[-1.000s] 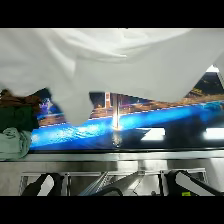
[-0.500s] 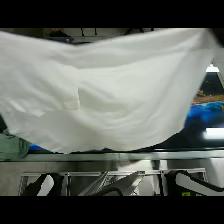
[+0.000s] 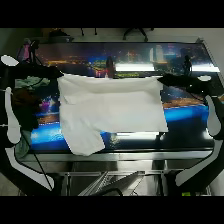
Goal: Fold the shirts.
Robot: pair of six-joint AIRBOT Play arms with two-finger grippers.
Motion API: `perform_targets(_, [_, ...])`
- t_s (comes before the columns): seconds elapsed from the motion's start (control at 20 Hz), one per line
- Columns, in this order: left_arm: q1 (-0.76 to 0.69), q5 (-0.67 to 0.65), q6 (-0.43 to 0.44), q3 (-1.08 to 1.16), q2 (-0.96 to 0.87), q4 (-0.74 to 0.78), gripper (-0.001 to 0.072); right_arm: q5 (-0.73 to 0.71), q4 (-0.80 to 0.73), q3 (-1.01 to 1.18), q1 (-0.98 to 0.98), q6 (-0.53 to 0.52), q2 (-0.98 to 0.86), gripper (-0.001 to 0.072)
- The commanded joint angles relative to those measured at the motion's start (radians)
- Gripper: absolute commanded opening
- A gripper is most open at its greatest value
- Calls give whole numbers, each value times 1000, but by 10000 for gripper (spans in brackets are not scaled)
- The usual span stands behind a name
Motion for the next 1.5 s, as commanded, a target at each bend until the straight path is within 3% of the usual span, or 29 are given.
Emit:
perform_targets(0.0, [-25,34,-76,223,-203,30,17,-23,51,159,4,12,-177,15])
perform_targets(0.2, [-27,94,-83,114,-116,57,17,2,18,264,-6,39,-198,15])
perform_targets(0.35, [-30,31,-154,38,-59,175,17,76,-32,275,-26,56,-199,15])
perform_targets(0.5, [-56,-3,-217,-36,-50,267,17,106,-206,274,-23,108,-200,15])
perform_targets(0.8, [-110,48,-306,-175,-50,447,17,119,-291,274,-22,127,-219,16])
perform_targets(1.1, [-116,50,-305,-175,-50,411,25,120,-289,275,-8,120,-228,36])
perform_targets(1.15, [-116,47,-294,-175,-50,365,233,120,-288,275,-2,120,-223,159])
perform_targets(1.2, [-116,43,-292,-173,-50,313,592,120,-288,275,4,120,-214,263])
perform_targets(1.25, [-116,30,-292,-163,-50,275,675,124,-288,275,6,120,-198,315])
perform_targets(1.3, [-116,0,-292,-138,-50,259,676,141,-290,275,5,121,-177,390])
perform_targets(1.45, [-88,-207,-336,-17,-49,262,676,246,-436,275,-46,211,-69,392])
